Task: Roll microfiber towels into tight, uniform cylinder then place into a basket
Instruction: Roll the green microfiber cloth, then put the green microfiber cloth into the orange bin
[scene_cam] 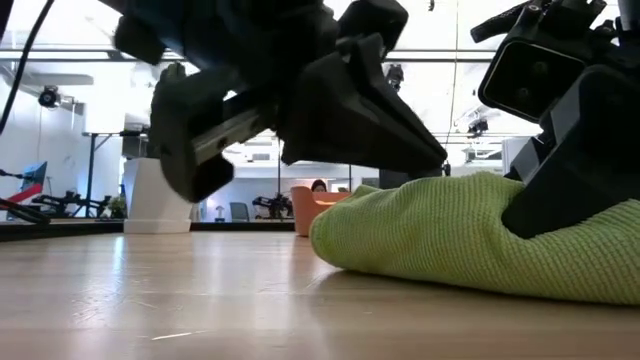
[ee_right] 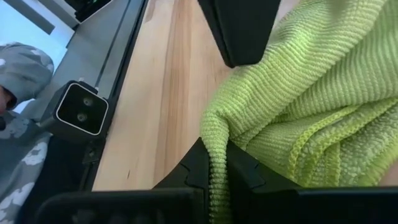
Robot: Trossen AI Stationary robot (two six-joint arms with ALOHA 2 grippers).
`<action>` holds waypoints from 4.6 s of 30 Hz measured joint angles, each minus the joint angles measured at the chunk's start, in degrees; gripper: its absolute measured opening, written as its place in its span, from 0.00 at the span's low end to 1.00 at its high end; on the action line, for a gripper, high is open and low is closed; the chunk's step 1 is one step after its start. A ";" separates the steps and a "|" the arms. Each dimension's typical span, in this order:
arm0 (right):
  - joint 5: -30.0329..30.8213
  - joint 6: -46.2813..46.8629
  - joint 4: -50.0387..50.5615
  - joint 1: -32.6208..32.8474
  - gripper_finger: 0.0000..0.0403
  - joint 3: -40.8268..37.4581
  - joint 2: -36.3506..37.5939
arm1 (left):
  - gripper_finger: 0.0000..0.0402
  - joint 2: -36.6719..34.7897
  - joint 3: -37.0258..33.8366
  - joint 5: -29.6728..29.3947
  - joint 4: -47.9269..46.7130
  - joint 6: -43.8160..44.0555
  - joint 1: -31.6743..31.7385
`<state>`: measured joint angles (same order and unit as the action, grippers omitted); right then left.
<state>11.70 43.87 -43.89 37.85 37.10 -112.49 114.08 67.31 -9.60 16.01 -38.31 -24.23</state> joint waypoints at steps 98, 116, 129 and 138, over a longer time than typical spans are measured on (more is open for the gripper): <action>-10.85 4.00 58.17 -6.62 0.19 28.26 -2.14 | 0.02 5.40 2.95 12.31 -7.61 18.08 3.74; -6.29 -7.16 68.70 -11.89 0.07 26.24 12.30 | 0.02 -22.82 -0.91 2.79 -37.66 22.86 4.30; -5.41 -51.11 73.12 -40.63 0.07 29.22 23.62 | 0.02 -45.53 -23.75 0.06 -20.34 31.89 3.93; -11.64 -79.35 74.93 -62.72 0.07 36.30 16.60 | 0.02 -48.26 -36.01 -4.12 7.16 22.66 5.59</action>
<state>0.06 -35.48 31.04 -24.87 73.40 -95.88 65.82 31.30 -13.72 23.17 -15.65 -18.64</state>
